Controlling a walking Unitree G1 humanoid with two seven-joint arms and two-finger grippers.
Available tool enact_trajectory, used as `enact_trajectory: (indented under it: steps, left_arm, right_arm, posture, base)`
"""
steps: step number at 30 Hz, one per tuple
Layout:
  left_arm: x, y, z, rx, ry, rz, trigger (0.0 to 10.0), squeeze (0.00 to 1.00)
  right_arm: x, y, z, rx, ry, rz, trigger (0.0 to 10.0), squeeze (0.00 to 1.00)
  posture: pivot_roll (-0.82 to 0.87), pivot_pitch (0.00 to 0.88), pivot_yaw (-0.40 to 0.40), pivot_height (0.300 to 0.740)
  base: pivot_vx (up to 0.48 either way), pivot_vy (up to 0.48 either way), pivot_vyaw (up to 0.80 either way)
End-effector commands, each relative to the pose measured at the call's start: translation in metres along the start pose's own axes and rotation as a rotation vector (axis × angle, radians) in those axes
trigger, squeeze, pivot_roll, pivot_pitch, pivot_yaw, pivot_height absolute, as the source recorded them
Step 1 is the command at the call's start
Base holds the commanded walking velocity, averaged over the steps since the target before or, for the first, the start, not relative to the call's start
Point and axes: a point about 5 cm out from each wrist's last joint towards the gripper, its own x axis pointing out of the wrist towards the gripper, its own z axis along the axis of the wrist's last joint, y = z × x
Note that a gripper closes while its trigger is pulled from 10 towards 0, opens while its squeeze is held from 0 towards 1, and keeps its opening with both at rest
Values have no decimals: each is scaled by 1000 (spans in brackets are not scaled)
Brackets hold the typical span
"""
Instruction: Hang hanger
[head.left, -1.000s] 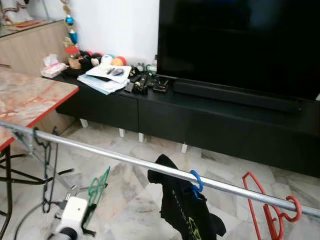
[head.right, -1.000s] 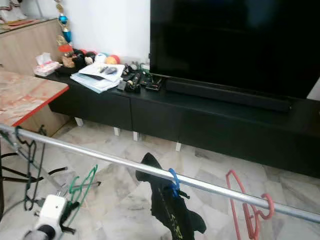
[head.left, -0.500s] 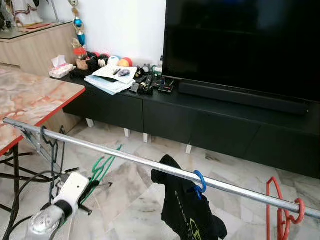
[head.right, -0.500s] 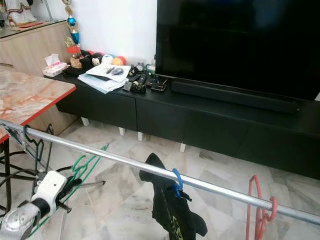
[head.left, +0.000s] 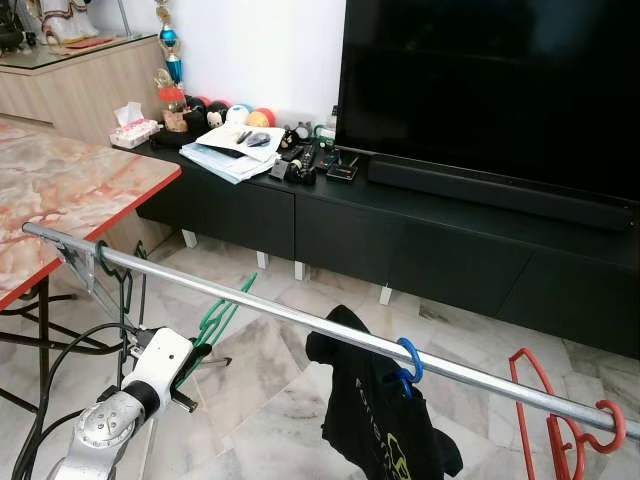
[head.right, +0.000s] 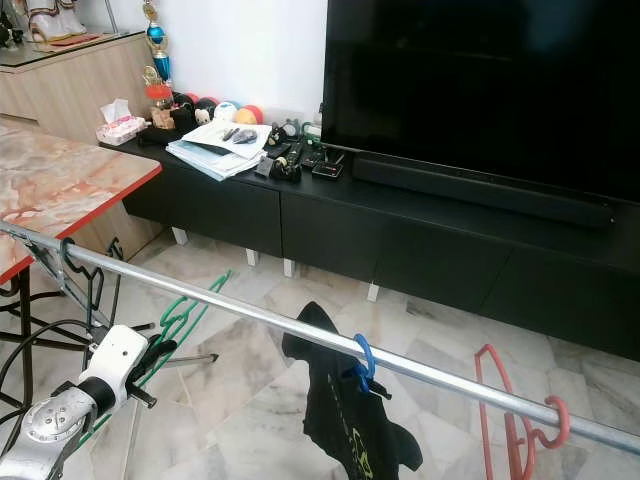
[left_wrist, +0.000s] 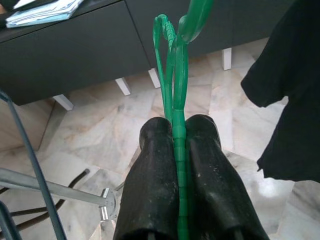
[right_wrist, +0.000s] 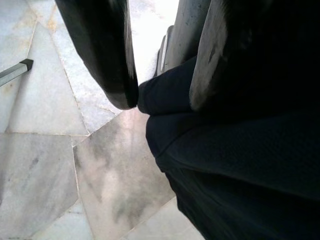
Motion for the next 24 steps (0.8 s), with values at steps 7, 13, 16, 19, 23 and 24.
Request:
enact_trajectory:
  steps: [7, 13, 16, 19, 23, 24]
  left_arm:
    - [2, 0, 21, 122, -77, -84, 10000, 0]
    - [4, 7, 34, 92, -143, -36, 10000, 0]
    - [4, 11, 41, 67, -182, -1, 10000, 0]
    - [4, 11, 42, 69, -191, -4, 10000, 0]
    - [5, 12, 39, 71, -161, 2, 10000, 0]
    - [6, 12, 38, 70, -143, 12, 10000, 0]
  right_arm:
    - [0, -1, -1, 8, 0, -3, 10000, 0]
    - [-1, -2, -1, 6, 0, -2, 10000, 0]
    - [-1, -2, -1, 4, 1, -3, 10000, 0]
    - [-1, -2, -1, 4, 1, -4, 10000, 0]
    - [-1, -2, -1, 3, 1, -4, 10000, 0]
    - [-1, -2, -1, 2, 2, -4, 10000, 0]
  posture:
    - [70, 0, -33, 740]
    - [69, 0, -36, 740]
    - [71, 0, -38, 740]
    - [68, 0, -37, 740]
    - [71, 0, -39, 740]
    - [70, 0, -39, 740]
  base:
    - [0, 0, 0]
    - [0, 0, 0]
    - [0, 0, 0]
    - [0, 0, 0]
    - [0, 0, 0]
    - [0, 0, 0]
